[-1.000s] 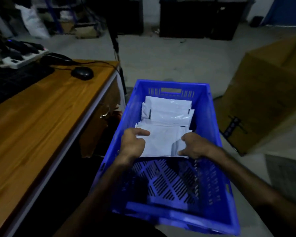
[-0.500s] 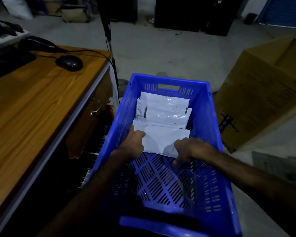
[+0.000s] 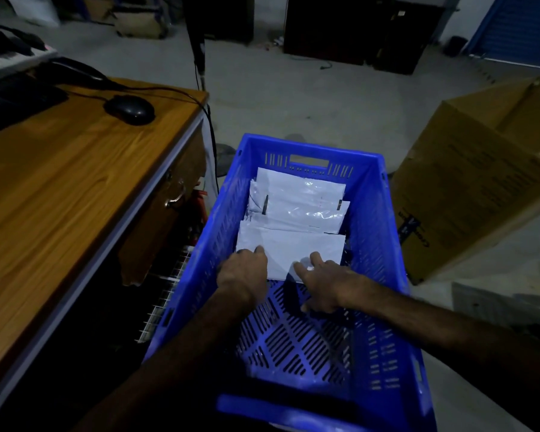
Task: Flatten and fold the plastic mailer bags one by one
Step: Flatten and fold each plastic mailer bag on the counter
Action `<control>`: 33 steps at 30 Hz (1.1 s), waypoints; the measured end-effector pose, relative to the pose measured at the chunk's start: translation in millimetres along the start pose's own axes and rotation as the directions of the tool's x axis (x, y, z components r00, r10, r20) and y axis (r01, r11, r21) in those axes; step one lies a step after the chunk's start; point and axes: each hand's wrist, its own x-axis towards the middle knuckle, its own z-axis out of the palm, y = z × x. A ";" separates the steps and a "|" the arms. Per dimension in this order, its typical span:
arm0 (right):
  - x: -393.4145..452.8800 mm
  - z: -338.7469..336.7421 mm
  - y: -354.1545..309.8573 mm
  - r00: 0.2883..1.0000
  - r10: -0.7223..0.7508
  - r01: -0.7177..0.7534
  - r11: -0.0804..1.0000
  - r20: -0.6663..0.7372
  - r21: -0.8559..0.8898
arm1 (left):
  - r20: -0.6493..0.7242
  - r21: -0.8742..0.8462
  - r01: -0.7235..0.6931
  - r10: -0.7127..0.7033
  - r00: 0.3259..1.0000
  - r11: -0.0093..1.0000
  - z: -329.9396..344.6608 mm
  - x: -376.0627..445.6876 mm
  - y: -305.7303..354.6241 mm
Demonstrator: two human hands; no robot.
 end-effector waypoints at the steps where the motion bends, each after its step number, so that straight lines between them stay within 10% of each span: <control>1: 1.4 1.3 -0.1 1.000 0.008 -0.008 1.000 0.002 0.000 | 0.020 -0.050 -0.033 0.034 0.999 0.998 2.6 2.3 -1.9; 19: 7.9 0.5 -3.5 0.999 0.049 -0.050 0.986 0.011 0.162 | 0.115 -0.062 -0.141 0.147 0.982 0.988 13.7 16.1 -12.5; 28: -26.9 3.8 1.0 0.965 0.063 0.030 0.937 -0.253 0.349 | 0.117 -0.207 -0.231 0.259 0.959 0.951 -4.5 -24.6 -16.0; 33: -55.6 -0.4 -12.8 0.811 0.164 0.171 0.851 -0.562 0.496 | -0.132 -0.470 -0.293 0.261 0.956 0.833 -16.5 -92.3 -28.8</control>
